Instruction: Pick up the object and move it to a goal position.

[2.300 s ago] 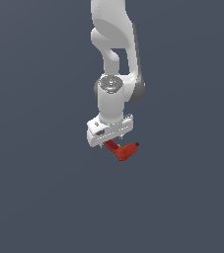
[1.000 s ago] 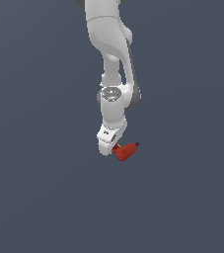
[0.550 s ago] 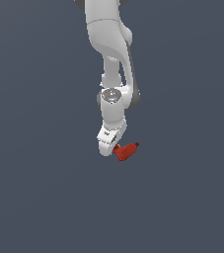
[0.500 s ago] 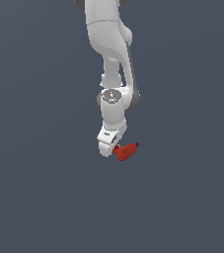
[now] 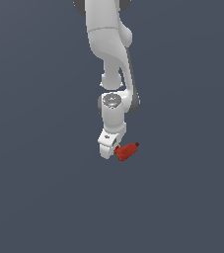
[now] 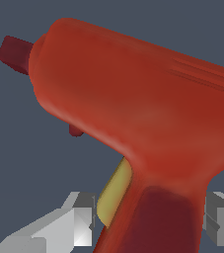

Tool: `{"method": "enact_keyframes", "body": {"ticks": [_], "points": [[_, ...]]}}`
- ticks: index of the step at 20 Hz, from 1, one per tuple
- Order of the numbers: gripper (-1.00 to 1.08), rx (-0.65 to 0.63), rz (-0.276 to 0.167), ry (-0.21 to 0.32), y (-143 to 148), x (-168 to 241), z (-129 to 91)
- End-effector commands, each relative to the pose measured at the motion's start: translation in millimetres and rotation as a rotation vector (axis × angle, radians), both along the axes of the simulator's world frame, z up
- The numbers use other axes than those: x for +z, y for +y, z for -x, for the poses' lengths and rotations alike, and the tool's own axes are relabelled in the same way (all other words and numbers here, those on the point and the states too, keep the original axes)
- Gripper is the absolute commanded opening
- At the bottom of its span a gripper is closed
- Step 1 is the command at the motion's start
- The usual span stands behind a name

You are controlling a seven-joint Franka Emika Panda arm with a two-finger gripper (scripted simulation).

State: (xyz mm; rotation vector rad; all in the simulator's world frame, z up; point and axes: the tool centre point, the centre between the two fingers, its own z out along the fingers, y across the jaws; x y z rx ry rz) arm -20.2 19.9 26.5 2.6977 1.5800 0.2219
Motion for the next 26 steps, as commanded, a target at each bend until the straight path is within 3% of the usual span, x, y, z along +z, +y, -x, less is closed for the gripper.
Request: {"method": "enact_keyframes", "body": {"ticks": [1,14,26], "points": [[-1.00,0.000,0.000,0.001,0,-1,0],[-1.00,0.000,0.000,-0.001,-1,9,-5],[-1.00,0.001,-0.002,0.000,-3,81,-40]]}}
